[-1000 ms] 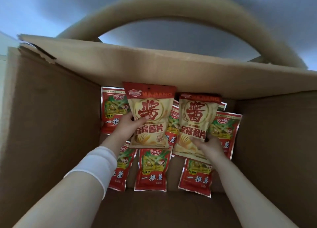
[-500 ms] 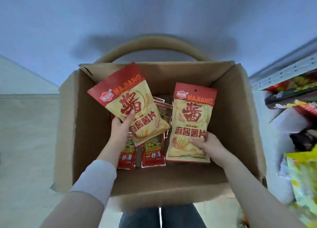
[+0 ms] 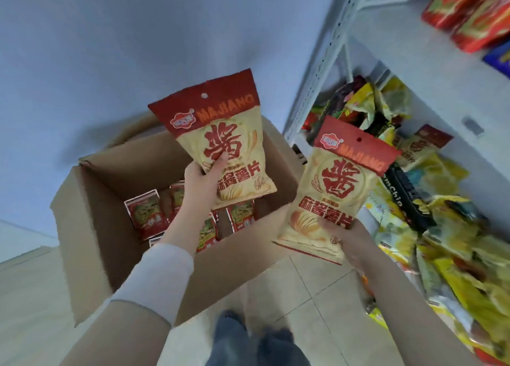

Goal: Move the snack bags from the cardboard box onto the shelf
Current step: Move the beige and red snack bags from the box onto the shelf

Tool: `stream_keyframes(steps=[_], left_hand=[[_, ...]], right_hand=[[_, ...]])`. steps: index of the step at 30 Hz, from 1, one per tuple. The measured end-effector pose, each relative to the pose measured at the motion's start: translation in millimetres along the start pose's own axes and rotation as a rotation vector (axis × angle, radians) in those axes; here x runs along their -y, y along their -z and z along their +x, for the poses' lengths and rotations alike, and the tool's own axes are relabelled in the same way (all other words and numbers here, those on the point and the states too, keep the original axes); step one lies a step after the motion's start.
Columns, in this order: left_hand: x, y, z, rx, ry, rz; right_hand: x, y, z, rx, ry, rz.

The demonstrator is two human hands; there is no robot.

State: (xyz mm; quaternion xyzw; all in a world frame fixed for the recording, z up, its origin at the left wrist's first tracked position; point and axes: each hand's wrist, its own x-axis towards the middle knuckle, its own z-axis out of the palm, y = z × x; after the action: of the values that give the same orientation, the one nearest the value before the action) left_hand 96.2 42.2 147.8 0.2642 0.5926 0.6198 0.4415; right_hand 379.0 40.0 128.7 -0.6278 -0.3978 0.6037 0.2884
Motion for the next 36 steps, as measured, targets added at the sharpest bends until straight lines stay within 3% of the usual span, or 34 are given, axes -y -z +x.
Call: stream_keyframes(steps=[4, 11, 16, 21, 26, 36], left_hand=[[-20, -82, -47, 0.207, -0.13, 0.028], [-22, -248, -174, 0.509, -0.299, 0.067], [1, -366, -285, 0.696, -0.4, 0.109], [16, -471, -376, 0.857, -0.385, 0.115], [18, -560, -412, 0.926, -0.412, 0.151], [52, -754, -402, 0.974, -0.439, 0.251]], right_hand=[[-8, 69, -59, -0.056, 0.085, 0.076], [-43, 223, -178, -0.331, 0.142, 0.36], [-74, 334, -267, -0.507, 0.244, 0.314], [-98, 438, -320, -0.725, 0.205, 0.256], [-102, 520, -332, -0.907, 0.205, 0.237], [-74, 672, -255, -1.043, 0.23, 0.238]])
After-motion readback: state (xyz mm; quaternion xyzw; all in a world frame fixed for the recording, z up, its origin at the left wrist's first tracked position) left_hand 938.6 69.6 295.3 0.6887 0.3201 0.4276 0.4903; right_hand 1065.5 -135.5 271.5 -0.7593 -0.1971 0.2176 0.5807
